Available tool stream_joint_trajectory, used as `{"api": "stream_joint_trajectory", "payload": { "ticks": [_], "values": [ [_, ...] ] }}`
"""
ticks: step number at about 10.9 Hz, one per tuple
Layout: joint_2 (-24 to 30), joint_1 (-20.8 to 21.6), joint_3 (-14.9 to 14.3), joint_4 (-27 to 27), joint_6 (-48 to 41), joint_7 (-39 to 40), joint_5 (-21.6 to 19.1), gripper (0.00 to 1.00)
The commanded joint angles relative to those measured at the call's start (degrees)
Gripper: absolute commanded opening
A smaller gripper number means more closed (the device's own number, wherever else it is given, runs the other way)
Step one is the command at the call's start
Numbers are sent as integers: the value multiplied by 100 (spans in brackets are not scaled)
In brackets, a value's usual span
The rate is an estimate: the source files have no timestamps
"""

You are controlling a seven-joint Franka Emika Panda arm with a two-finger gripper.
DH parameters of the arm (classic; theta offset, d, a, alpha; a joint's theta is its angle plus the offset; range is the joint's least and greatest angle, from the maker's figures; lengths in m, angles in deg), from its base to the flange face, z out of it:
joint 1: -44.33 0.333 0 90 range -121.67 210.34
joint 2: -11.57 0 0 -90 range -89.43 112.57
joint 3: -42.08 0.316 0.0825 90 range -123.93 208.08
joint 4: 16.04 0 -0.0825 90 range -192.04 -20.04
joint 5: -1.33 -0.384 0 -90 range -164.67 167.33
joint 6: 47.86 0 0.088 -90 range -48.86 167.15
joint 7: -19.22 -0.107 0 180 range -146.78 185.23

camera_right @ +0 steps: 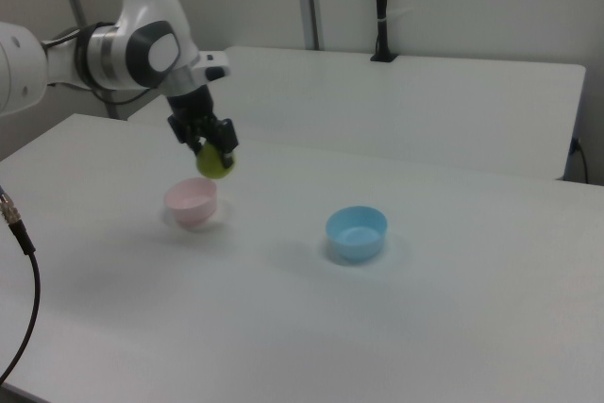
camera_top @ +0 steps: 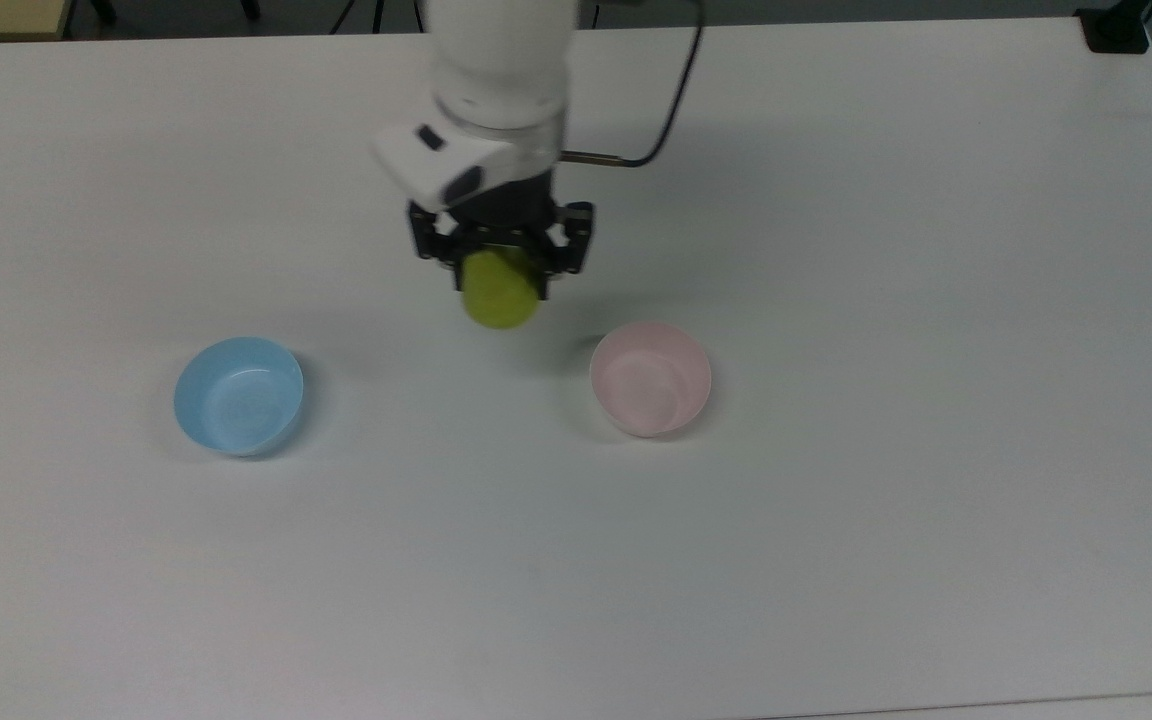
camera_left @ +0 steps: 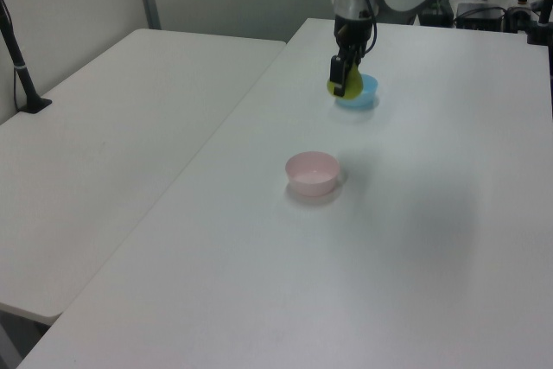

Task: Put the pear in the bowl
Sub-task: 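Carry the pear over the pink bowl and lower it inside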

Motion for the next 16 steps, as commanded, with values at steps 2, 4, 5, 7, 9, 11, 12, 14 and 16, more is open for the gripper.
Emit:
{"api": "stream_joint_trajectory", "payload": {
  "ticks": [2, 4, 5, 7, 9, 11, 12, 14, 16],
  "values": [
    [-590, 577, -51, 123, 644, -219, -8, 32],
    [-837, 735, -43, 123, 1031, -219, -8, 33],
    [-925, 779, -34, 123, 1181, -219, -8, 33],
    [-1057, 806, -25, 123, 1523, -219, 1, 36],
    [-1206, 885, 1, 123, 1630, -210, 18, 40],
    [-1338, 920, 1, 114, 1656, -201, 53, 43],
    [-1365, 973, 10, 114, 1657, -201, 71, 44],
    [-1418, 991, 1, 123, 1657, -201, 89, 58],
    [-1410, 991, 1, 131, 1657, -210, 89, 83]
  ]
}}
